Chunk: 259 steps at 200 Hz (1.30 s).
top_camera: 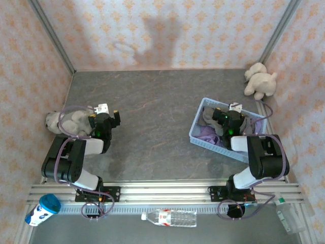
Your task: Fold and stack the mixed laundry pile
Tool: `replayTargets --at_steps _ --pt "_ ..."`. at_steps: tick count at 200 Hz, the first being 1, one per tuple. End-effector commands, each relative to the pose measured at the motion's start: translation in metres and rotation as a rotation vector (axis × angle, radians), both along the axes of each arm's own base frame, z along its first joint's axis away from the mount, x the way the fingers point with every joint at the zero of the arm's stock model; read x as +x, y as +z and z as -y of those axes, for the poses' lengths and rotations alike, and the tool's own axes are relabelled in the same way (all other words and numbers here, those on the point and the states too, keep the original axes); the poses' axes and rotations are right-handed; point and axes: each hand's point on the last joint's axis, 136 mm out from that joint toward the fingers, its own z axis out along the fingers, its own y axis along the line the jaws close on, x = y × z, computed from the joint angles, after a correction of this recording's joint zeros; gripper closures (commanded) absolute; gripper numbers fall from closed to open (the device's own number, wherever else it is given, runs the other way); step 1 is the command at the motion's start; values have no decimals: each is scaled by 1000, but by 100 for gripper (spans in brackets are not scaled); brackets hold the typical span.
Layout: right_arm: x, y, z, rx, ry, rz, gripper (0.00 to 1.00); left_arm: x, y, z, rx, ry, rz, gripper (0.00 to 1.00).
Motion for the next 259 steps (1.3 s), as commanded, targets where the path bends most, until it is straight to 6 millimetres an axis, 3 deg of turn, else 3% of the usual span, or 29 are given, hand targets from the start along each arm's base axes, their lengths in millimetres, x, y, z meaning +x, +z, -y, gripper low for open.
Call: replayTargets --at_steps 1,259 --pt "-2 -1 9 -24 -30 5 1 5 6 -2 14 3 8 0" --pt "-1 -1 9 -18 -29 3 1 5 5 -3 2 -2 5 0"
